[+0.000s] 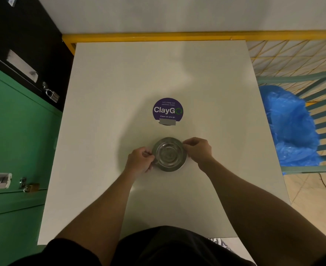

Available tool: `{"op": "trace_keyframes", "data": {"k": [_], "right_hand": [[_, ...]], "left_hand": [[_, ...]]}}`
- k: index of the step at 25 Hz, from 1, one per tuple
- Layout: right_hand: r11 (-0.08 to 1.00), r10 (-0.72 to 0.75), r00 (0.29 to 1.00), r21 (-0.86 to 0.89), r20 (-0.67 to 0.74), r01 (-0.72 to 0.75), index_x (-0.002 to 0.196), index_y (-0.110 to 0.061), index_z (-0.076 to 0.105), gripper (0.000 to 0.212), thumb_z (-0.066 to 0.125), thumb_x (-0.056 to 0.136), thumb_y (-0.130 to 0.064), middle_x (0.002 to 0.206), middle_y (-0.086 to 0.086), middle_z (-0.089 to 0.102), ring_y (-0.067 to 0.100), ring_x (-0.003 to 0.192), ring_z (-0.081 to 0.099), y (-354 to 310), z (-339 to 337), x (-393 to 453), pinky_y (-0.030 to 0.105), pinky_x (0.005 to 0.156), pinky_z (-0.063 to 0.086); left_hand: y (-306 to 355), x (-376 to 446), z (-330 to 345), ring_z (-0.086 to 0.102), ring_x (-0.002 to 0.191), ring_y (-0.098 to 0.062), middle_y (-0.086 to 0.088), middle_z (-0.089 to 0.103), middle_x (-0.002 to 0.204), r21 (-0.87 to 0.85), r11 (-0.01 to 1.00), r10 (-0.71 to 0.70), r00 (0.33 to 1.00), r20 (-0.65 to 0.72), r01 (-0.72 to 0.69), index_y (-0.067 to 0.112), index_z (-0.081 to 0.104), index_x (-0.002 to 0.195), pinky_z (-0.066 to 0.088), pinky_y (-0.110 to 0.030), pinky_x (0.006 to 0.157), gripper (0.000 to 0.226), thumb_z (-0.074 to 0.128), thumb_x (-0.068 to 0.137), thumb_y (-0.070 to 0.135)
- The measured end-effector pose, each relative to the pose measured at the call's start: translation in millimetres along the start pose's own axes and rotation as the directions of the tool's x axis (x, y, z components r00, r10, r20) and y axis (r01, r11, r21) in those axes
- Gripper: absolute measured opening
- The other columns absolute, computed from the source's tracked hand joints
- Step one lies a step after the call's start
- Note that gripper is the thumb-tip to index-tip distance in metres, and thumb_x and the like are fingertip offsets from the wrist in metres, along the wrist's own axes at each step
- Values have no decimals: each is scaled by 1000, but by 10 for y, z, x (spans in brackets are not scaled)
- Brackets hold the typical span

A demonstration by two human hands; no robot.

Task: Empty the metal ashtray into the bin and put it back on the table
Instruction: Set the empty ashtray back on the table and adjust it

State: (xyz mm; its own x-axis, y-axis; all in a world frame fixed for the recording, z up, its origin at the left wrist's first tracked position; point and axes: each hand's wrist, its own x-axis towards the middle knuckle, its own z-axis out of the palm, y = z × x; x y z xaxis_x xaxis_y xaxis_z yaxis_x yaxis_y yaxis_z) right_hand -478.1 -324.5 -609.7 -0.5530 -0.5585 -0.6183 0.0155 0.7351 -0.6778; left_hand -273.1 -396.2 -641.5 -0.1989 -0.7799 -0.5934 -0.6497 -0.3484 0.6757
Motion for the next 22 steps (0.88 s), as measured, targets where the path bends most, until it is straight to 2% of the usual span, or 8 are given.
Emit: {"op": "trace_keyframes", "data": {"k": [3,6,13,18,22], "right_hand": [[1000,-3,1000,9,-8,3,79,-24,72,10,70,86,-17,82,0,71,15,71,62,27,2,-6,19,53,44],[1000,7,1000,7,-19,-7,80,-23,70,7,70,86,-20,82,2,72,16,71,64,136,-16,-78,20,54,45],[1000,-8,1000,-23,9,8,79,-25,70,12,74,82,-14,75,-5,71,6,64,62,198,2,-174,8,42,40],[999,28,1000,22,6,-28,84,-19,73,9,78,77,-16,75,2,74,11,61,64,243,-38,-183,18,51,46],[999,36,994,-32,108,-33,84,-15,73,15,82,73,-10,75,5,75,12,58,66,298,-32,-222,20,53,52]], "left_hand": [[-8,-49,-7,62,43,-20,-2,71,54,-79,996,-35,999,-18,34,15,68,84,56,-34,48,4,68,83,12],[1,-77,-23,62,44,-20,-4,73,60,-109,993,-46,999,-8,45,13,68,86,55,-34,49,6,73,81,13],[-1,-89,-8,60,45,-20,-13,75,71,-26,1000,1,1000,28,-1,12,66,86,52,-30,48,14,77,78,8],[-29,-85,-33,64,50,-21,-13,76,74,-30,1000,-2,999,40,3,15,66,89,55,-33,53,20,80,75,12],[-44,-95,-23,64,47,-17,-7,75,65,35,998,45,998,48,-47,17,66,87,56,-31,54,23,82,71,13]]}}
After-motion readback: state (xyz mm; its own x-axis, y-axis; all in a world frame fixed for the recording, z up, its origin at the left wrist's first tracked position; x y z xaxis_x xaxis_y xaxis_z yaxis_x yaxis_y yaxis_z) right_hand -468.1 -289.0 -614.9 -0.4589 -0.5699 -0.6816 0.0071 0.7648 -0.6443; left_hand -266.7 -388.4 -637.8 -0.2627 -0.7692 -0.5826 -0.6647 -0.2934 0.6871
